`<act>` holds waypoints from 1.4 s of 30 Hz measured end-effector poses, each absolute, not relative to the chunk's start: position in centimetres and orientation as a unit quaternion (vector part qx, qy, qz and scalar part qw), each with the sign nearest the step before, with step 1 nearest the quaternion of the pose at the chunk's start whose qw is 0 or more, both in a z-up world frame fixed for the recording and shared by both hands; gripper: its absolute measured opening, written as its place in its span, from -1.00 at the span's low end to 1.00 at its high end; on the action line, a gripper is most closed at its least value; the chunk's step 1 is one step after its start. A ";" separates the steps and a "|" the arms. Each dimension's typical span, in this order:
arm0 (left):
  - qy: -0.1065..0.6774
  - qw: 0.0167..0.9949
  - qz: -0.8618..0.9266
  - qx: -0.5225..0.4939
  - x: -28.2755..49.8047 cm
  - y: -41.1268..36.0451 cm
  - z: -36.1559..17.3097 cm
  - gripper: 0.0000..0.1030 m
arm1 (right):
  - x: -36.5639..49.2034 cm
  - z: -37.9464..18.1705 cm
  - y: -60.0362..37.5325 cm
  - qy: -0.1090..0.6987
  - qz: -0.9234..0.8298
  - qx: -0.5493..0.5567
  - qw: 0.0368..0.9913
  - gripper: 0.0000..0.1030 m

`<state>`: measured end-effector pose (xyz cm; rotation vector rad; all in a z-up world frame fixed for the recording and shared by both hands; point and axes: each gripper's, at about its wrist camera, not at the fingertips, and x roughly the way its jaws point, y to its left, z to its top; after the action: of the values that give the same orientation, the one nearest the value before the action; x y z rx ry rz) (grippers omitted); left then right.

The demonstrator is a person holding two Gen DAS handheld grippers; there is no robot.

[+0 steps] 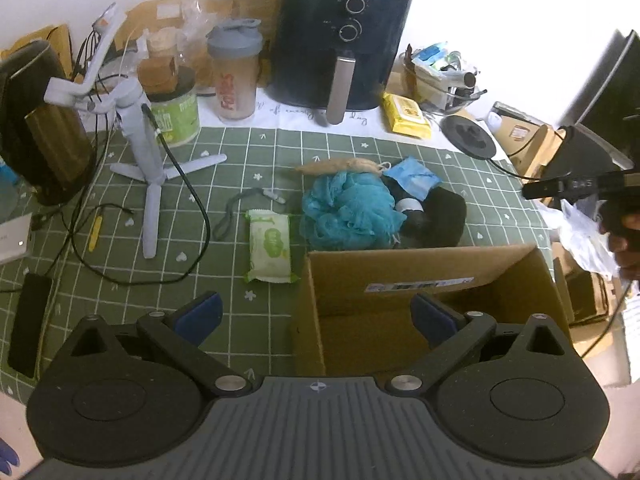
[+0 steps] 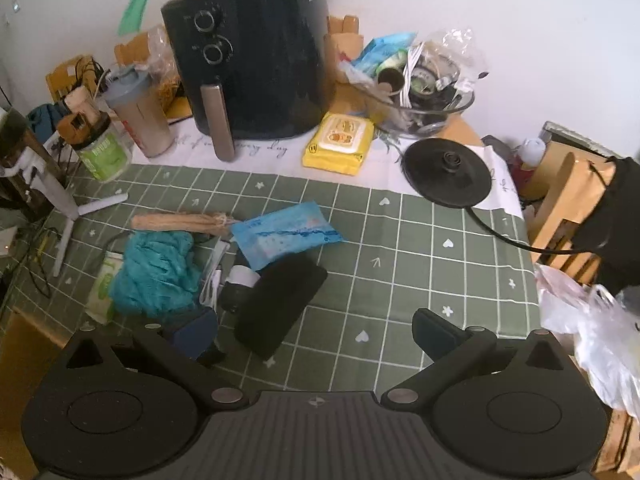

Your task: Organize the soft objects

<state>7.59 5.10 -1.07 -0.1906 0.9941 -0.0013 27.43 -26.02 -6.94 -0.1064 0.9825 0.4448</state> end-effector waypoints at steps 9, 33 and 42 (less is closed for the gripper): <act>0.475 0.871 0.017 -0.122 6.9 4.7 -1.6 1.00 | 30.3 -12.7 -24.5 0.509 0.234 -0.017 0.828 1.00; 0.461 0.875 0.042 -0.143 6.3 4.7 -1.9 1.00 | 34.2 -17.5 -20.7 0.546 0.213 -0.048 0.809 0.11; 0.446 0.882 0.008 -0.155 7.3 5.7 -1.5 1.00 | 34.8 -19.6 -22.7 0.582 0.155 -0.044 0.797 0.18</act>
<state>7.32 5.74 -1.48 -0.3225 0.9284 0.0169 34.75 -22.72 -19.59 -0.0952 1.2507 0.3329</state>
